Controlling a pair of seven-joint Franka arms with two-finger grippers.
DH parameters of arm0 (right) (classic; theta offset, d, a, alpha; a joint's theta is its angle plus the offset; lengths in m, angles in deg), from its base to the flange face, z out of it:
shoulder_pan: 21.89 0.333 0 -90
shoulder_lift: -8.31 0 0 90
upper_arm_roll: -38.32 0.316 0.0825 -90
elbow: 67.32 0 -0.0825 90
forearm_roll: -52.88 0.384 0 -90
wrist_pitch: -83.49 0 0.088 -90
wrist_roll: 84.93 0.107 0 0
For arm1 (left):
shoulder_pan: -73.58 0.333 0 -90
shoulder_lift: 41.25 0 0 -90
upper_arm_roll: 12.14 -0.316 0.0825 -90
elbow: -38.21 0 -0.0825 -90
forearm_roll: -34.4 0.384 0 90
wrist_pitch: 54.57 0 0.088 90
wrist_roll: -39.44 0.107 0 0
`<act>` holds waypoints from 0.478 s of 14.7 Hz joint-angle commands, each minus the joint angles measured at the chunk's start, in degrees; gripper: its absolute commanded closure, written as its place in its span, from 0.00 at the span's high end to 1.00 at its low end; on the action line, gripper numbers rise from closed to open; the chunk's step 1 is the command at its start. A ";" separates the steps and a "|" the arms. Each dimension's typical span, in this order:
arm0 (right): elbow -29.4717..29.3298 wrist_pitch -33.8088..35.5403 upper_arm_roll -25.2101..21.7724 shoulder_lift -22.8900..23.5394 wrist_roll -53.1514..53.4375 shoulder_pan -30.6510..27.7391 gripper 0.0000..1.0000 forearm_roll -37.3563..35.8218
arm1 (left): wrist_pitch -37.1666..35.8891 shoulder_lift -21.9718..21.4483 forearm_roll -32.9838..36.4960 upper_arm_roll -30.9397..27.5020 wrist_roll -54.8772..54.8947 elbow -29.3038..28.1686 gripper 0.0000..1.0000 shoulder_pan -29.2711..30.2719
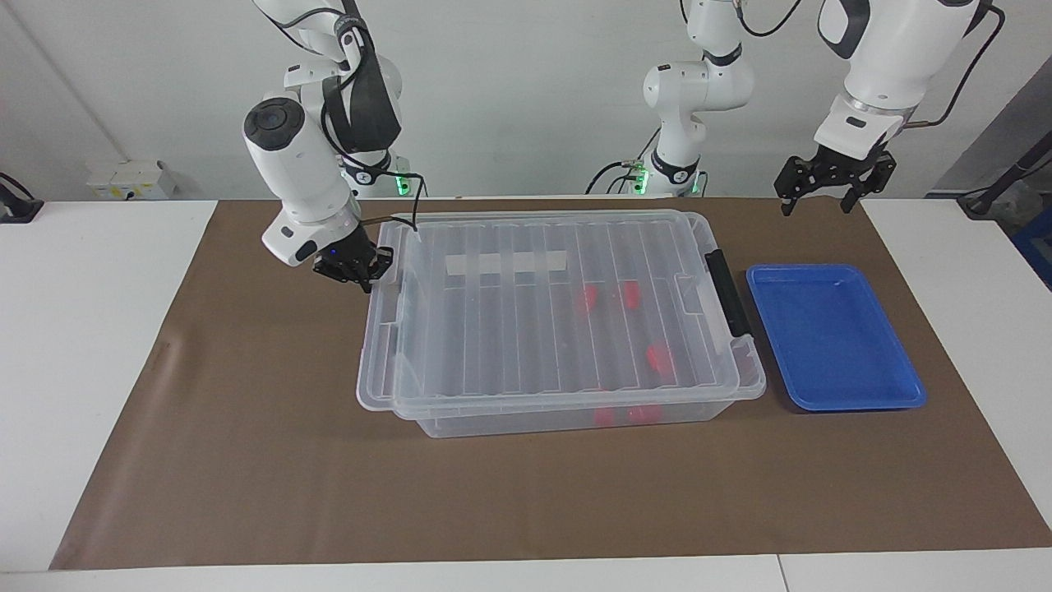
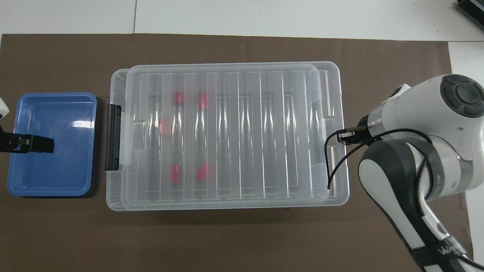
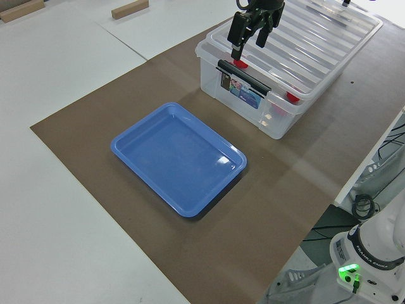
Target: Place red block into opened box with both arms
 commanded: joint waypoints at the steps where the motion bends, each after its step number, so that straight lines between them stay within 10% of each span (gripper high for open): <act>1: 1.02 0.56 0.02 -1.49 1.00 0.93 0.00 1.42 | -0.46 -0.31 -0.71 0.00 0.24 -0.35 1.00 0.32; 7: 1.02 -0.23 0.02 -1.41 1.08 2.08 0.00 1.59 | -0.38 -0.31 -0.71 0.00 0.24 -0.35 1.00 0.32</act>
